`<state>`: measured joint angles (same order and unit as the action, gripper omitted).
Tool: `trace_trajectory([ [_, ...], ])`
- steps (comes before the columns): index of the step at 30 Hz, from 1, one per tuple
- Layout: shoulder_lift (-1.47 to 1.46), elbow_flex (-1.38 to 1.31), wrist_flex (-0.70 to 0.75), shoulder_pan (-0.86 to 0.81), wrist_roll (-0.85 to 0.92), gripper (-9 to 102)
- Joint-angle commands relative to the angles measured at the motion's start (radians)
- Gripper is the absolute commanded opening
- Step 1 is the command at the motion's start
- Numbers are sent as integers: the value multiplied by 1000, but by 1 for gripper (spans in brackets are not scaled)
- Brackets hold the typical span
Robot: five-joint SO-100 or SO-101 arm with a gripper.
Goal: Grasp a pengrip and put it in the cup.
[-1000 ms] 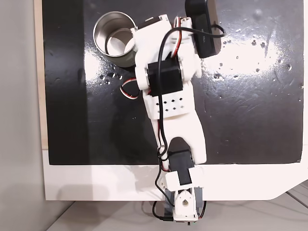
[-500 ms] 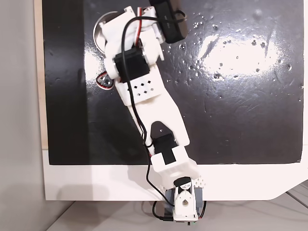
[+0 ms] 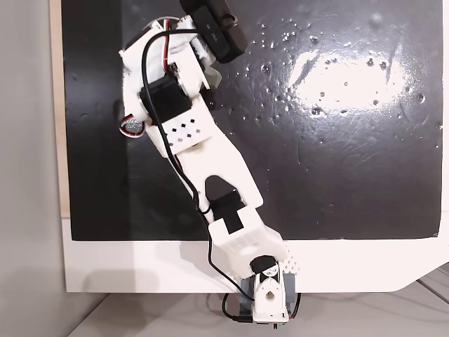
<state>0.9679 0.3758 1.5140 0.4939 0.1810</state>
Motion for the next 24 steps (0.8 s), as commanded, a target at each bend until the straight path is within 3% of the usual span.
trace_trajectory([
  [1, 25, -78, 23, -14, 20, 12],
  [6, 29, -78, 32, -14, 26, 26],
  [24, 26, -80, 32, -6, 31, 26],
])
